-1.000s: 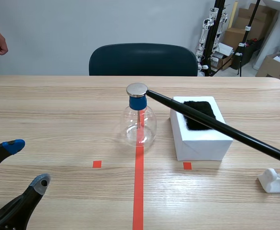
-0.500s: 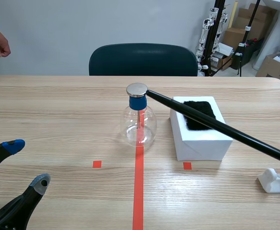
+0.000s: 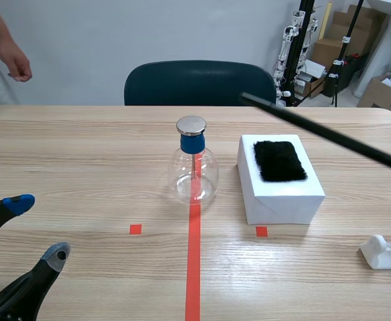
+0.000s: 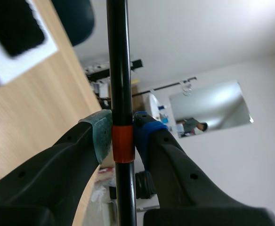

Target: Do the electroscope experiment. hold the rod still at the electroscope

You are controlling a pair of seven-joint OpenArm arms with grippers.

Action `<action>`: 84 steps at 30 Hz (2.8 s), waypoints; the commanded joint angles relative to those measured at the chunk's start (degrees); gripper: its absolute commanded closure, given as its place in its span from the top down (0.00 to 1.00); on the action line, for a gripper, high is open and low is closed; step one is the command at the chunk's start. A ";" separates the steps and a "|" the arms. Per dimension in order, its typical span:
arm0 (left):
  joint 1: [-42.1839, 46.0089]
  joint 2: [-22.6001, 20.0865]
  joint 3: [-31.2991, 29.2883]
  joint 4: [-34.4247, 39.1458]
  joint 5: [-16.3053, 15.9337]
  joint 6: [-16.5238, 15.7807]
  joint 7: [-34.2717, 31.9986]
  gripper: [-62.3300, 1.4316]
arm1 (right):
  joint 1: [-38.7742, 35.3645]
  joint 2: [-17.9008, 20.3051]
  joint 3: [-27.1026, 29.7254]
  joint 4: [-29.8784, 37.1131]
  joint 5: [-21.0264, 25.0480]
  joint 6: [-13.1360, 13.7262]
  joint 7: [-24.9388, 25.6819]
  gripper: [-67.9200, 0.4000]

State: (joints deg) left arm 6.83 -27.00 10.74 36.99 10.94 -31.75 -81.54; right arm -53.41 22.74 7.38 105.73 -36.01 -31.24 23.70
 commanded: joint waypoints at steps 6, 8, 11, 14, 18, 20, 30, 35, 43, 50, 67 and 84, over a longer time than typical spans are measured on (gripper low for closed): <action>-0.17 -0.50 -0.20 0.83 -0.39 -0.11 -0.98 1.00 | 8.52 3.19 3.34 0.85 0.76 -0.59 -3.56 0.16; -0.17 -0.50 -0.20 0.83 -0.39 -0.11 -0.98 1.00 | 10.95 4.59 3.61 0.68 0.98 -0.22 -5.22 0.16; -0.17 -0.50 -0.20 0.83 -0.39 -0.11 -0.98 1.00 | 14.84 6.73 3.61 -0.35 1.97 1.31 -6.56 0.16; -0.17 -0.50 -0.20 0.83 -0.39 -0.11 -1.01 1.00 | 18.53 8.55 3.58 -2.01 1.84 4.61 -6.97 0.16; -0.17 -0.50 -0.20 0.83 -0.39 -0.11 -0.98 1.00 | 22.88 10.80 3.54 -4.04 0.22 8.31 -6.88 0.16; -0.17 -0.50 -0.20 0.83 -0.39 -0.11 -0.98 1.00 | 25.24 11.91 3.28 -4.66 -0.83 10.12 -6.95 0.16; -0.17 -0.50 -0.20 0.83 -0.39 -0.11 -1.01 1.00 | 39.63 15.17 -6.71 -8.28 -9.40 12.68 -10.60 0.16; -0.17 -0.50 -0.20 0.83 -0.39 -0.11 -1.01 1.00 | 45.18 15.15 -12.33 -9.86 -15.63 13.29 -10.82 0.16; -0.17 -0.50 -0.20 0.83 -0.39 -0.11 -1.01 1.00 | 50.38 14.69 -19.93 -12.70 -23.93 15.08 -11.80 0.16; -0.17 -0.50 -0.20 0.83 -0.39 -0.11 -1.01 1.00 | 52.00 13.11 -22.18 -15.61 -28.37 15.06 -12.22 0.16; -0.20 -0.50 -0.20 0.83 -0.39 -0.11 -1.01 1.00 | 52.28 12.66 -22.18 -17.20 -32.87 16.35 -10.43 0.16; -0.20 -0.50 -0.20 0.83 -0.39 -0.11 -1.01 1.00 | 52.28 12.66 -22.18 -17.20 -32.89 16.35 -10.27 0.16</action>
State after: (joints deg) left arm 6.83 -27.00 10.74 36.99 10.94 -31.75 -81.54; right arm -2.57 34.63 -15.62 87.64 -69.08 -14.13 13.67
